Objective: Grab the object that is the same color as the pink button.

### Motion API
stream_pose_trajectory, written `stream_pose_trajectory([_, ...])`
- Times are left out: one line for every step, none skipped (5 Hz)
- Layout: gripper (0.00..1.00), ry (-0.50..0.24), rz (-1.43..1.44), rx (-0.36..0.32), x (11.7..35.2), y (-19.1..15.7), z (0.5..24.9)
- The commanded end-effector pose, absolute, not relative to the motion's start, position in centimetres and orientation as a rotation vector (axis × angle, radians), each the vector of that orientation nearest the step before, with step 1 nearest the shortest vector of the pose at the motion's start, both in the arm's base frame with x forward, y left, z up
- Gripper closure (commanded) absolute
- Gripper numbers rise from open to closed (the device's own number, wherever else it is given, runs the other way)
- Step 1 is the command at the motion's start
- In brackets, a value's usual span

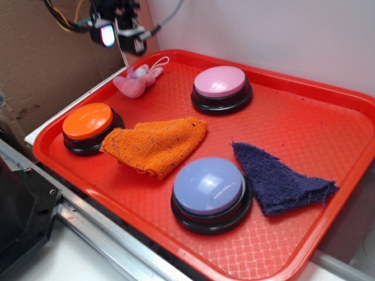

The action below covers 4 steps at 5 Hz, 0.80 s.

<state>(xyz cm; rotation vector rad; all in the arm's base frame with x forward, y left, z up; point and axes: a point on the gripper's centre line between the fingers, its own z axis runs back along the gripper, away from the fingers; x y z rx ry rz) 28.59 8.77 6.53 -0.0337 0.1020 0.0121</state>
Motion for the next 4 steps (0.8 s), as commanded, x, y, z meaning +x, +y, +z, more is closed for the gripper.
stream_pose_trajectory([0.0,0.079,0.0,0.007,30.2,7.3,4.6])
stream_pose_trajectory([0.0,0.128,0.0,0.023,30.4,7.4,2.8])
stream_pose_trajectory([1.0,0.174,0.009,0.031,29.8,7.7,0.9])
stream_pose_trajectory([1.0,0.194,0.001,0.041,29.0,7.4,0.3])
